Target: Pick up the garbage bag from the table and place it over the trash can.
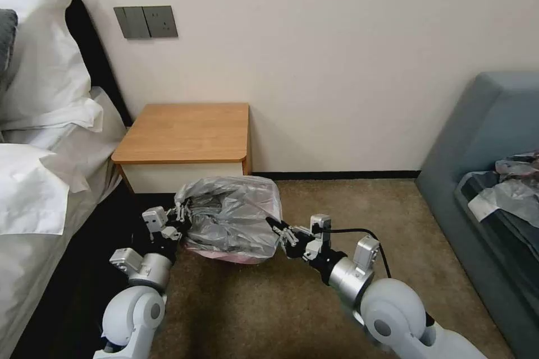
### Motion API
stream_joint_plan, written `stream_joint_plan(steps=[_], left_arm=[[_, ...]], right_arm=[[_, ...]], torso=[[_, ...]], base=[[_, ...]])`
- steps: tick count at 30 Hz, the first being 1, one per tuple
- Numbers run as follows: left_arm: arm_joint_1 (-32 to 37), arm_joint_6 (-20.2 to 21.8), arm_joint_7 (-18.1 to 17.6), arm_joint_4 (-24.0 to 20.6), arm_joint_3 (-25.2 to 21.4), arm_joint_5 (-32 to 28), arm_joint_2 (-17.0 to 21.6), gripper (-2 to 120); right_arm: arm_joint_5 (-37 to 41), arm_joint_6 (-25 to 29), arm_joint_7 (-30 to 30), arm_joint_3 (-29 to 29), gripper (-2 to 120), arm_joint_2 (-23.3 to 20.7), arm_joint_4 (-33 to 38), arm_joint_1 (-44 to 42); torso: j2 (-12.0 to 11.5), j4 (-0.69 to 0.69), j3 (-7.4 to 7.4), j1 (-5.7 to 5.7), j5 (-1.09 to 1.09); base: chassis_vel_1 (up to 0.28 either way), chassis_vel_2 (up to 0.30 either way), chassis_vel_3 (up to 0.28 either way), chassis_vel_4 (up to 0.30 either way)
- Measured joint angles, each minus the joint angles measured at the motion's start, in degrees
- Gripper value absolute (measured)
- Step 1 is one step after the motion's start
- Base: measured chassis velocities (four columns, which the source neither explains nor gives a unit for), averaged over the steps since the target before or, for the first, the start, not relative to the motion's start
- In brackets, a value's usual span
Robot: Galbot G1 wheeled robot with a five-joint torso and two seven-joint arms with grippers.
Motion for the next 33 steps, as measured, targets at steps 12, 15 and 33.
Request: stream_joint_plan(steps=[12,15,33], left_arm=[[-0.15,-0.01,-0.08,0.48,-0.36,-0.19,-0.09,3],[-0.11,-0.01,-0.16,0.24,-0.30,-0.50,-0.16,3],[3.20,9.11,-3.10,-5.94,1.70,-13.52,-1.00,3]], right_arm=[[-1.31,1.14,-0.21,1.83,0,-1.75,-0.54,-0.48],[-2.03,1.36,-0.32,1.83,0,-1.70,-1.32,-0.47],[-13.14,6.29,-1.83,1.51,0,-0.54,-7.68,0.51]], torso=[[0.00,0.01,0.00,0.00,0.01],[0.00,0.01,0.00,0.00,0.00],[0.00,-0.01,0.00,0.00,0.01]], base=[[0.000,0.000,0.000,0.000],[0.000,0.000,0.000,0.000],[0.000,0.000,0.000,0.000]])
